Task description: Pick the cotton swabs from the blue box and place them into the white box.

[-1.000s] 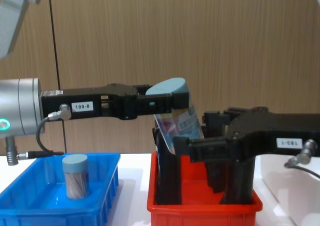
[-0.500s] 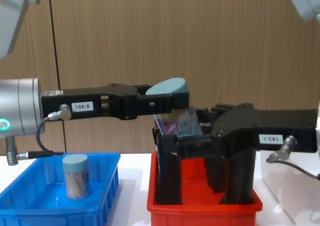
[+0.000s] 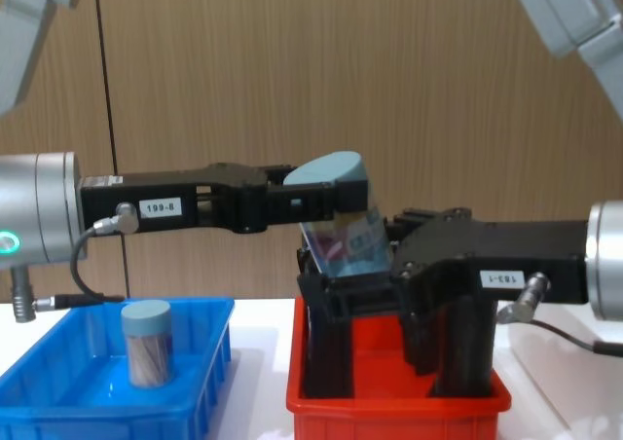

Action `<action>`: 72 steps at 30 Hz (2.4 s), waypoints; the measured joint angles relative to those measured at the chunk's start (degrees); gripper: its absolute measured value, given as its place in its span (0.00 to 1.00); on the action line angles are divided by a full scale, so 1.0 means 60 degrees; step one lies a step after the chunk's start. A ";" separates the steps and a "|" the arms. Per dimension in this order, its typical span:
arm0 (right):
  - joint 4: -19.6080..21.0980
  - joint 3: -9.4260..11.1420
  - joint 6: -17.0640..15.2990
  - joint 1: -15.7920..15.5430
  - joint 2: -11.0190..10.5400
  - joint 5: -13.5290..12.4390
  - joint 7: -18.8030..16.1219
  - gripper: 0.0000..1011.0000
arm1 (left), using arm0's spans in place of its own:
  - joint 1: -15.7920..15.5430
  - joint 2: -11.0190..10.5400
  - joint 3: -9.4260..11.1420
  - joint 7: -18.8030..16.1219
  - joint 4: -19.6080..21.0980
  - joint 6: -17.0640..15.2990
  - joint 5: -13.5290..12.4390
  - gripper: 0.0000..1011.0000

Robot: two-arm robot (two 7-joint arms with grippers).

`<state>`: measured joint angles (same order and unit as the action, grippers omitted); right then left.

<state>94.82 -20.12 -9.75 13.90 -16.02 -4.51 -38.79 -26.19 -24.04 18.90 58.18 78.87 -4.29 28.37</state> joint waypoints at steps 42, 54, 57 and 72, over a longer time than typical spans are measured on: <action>-0.0232 -0.0212 0.0230 0.0256 0.0020 -0.0113 0.0131 0.64 | 0.0000 0.0000 0.0005 -0.0005 -0.0001 -0.0003 -0.0016 0.90; -0.0159 -0.0153 0.0252 0.0195 -0.0151 -0.0308 0.0327 0.64 | 0.0000 -0.0001 0.0000 -0.0005 0.0000 0.0000 -0.0007 0.99; -0.0156 -0.0111 0.0258 0.0171 -0.0214 -0.0341 0.0395 0.64 | 0.0001 -0.0001 -0.0001 -0.0005 0.0000 0.0001 -0.0004 0.99; -0.0425 0.0394 0.0327 0.0066 -0.0774 -0.0723 0.1194 0.64 | 0.0001 0.0000 0.0000 0.0000 0.0000 0.0001 0.0002 0.99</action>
<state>92.27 -17.76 -7.79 14.29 -20.67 -8.84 -31.62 -26.19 -24.04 18.90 58.18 78.87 -4.29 28.38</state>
